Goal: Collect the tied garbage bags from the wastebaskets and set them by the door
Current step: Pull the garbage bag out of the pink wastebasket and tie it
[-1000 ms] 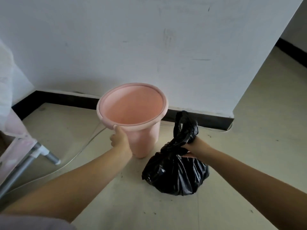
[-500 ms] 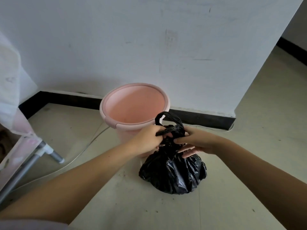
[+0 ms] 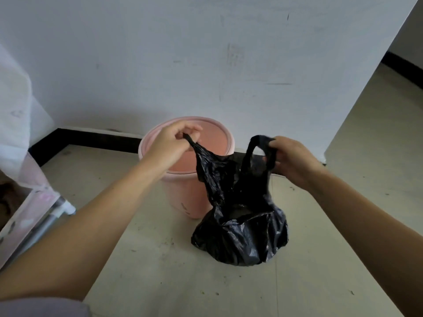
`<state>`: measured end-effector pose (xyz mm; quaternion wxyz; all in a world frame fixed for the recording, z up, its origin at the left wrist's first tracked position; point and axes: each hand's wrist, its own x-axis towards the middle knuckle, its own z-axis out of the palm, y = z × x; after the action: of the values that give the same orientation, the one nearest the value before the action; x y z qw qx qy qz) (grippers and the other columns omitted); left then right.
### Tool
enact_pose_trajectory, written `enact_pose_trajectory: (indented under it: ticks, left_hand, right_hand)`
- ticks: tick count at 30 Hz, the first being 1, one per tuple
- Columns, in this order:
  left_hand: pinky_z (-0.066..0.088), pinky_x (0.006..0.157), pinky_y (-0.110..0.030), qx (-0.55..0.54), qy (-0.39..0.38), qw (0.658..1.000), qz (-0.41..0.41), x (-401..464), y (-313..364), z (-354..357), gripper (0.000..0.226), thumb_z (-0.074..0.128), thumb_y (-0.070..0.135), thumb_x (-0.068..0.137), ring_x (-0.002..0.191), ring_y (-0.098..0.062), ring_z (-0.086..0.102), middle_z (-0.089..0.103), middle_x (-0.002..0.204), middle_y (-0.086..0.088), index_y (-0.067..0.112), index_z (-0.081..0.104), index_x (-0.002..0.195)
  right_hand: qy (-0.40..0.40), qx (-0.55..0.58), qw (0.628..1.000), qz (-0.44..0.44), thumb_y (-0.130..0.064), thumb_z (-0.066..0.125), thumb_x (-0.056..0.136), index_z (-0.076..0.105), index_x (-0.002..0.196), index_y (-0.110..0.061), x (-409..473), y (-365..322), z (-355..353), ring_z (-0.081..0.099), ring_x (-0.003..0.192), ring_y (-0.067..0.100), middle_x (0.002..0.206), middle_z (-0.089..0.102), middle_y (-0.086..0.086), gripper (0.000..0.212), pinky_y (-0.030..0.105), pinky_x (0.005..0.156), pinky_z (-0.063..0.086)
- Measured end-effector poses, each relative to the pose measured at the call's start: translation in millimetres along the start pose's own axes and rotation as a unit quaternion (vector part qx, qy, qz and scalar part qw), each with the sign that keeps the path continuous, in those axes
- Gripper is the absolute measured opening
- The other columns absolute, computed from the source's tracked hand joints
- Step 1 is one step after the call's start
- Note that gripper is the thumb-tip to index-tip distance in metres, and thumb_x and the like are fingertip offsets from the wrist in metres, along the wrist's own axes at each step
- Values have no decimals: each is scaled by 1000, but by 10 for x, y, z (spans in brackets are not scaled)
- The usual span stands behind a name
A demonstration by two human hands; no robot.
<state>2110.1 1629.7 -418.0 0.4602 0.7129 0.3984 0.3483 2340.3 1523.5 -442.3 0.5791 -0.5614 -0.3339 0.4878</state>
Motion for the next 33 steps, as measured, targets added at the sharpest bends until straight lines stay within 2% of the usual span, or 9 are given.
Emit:
enact_pose_trajectory:
  ticks: [3,9,14,17,19,22,27,30,33]
  left_hand:
    - [57,79,-30,-8,11,996,-88,86,-110,-162,5,67,25,86,81,-17,67,60,96,-3,24,67,91]
    - [54,55,-24,-4,-17,990,-140,120,28,-247,10,62,19,90,49,-13,56,60,61,-2,11,67,89]
    - [59,75,-30,-152,-8,980,-129,113,100,-257,21,48,-3,90,76,-20,73,74,81,-9,9,64,85]
    - [50,50,-28,-220,-19,964,-150,98,145,-289,24,41,1,91,44,-12,54,56,57,-3,8,63,86]
    - [31,47,-23,-51,-49,991,-115,69,214,-316,22,46,12,92,39,-6,34,41,49,11,14,68,89]
    - [42,64,-22,189,-137,972,24,-43,413,-225,25,51,10,86,68,5,55,61,72,20,29,68,88]
    - [52,74,-33,288,-196,916,199,-262,575,186,24,43,29,71,74,-6,61,66,78,11,33,63,84]
    - [42,66,-9,208,-255,918,222,-436,551,490,21,49,7,84,70,11,56,63,75,14,15,67,90]
    - [43,78,-12,136,-213,949,189,-350,402,539,29,49,5,91,84,8,53,59,106,2,17,58,116]
  right_hand:
    - [53,105,992,36,-13,45,96,56,86,-11,30,-32,-197,66,90,12,96,64,4,15,28,66,56]
    - [-5,-294,947,125,-26,67,86,59,72,-11,72,64,-384,53,56,15,68,59,5,22,27,54,41]
    - [-27,-431,901,45,-32,69,82,64,76,1,21,-62,-291,43,61,18,67,48,9,34,30,60,30]
    - [66,-303,944,-110,-20,63,88,67,95,-2,33,-186,-206,55,79,12,90,61,8,20,26,76,41]
    - [52,-98,986,-125,-13,55,92,68,93,-11,-4,-305,-153,61,86,10,101,64,8,13,26,84,47]
    - [-76,128,984,-97,-14,51,91,61,89,-11,-86,-322,-79,64,72,16,76,65,4,11,37,90,49]
    - [-324,-238,915,-30,-29,64,87,55,104,-10,-245,-77,295,48,60,11,65,53,-10,28,22,64,45]
    - [-295,-327,897,-26,-17,57,91,49,64,-15,-339,36,596,45,52,11,57,47,-3,29,19,53,41]
    - [-193,-318,927,-42,-14,39,91,43,53,-15,-297,88,634,40,42,15,47,43,1,38,18,46,36]
